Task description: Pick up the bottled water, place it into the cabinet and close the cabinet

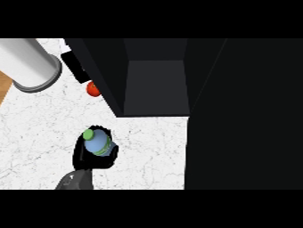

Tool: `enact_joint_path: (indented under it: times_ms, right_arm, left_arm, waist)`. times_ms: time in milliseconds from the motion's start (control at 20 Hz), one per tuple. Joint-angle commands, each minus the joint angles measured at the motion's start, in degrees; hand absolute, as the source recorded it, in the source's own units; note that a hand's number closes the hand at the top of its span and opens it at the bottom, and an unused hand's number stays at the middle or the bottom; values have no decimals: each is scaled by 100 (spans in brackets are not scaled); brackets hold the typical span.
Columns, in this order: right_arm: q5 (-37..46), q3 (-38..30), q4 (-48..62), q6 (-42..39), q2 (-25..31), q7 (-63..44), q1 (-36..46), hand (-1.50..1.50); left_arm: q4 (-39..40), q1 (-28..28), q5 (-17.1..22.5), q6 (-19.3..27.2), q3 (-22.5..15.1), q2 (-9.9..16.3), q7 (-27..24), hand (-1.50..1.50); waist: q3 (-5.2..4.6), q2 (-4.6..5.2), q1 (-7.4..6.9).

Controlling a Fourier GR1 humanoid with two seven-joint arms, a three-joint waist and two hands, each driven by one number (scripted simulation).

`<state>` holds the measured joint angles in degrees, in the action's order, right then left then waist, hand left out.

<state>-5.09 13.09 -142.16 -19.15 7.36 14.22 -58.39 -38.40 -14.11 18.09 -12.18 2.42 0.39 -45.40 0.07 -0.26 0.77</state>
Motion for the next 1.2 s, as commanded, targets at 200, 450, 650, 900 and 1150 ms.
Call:
enact_joint_path:
  times_ms: [200, 450, 650, 900, 1150]
  right_arm:
    - [-613, -234, -588, 44, 42, -435, 30, -150]
    - [-826, -401, -366, -93, 68, -318, 87, -150]
    - [-801, -480, -161, 33, -68, -394, 412, -150]
    - [-678, -508, -276, -196, -49, -21, -1, -150]
    - [-882, -782, -289, -161, 23, -381, 354, -150]
  left_arm:
    - [-1343, -309, 1000, 1345, -1358, -38, 1223, 150]
    - [-1731, -661, 457, 2297, -1757, -38, 1311, 150]
    - [-2238, -1017, 731, 3063, -2211, -38, 1978, 150]
    - [-1681, -1982, 965, 3990, -2621, -39, 2135, 150]
    - [-1047, -3003, 1038, 4686, -2781, -39, 2742, 150]
  waist:
    - [-6, 4, -4]
    - [-5, 18, 1]
    - [-4, 15, -18]
    - [-6, 14, 154]
    - [-6, 37, 161]
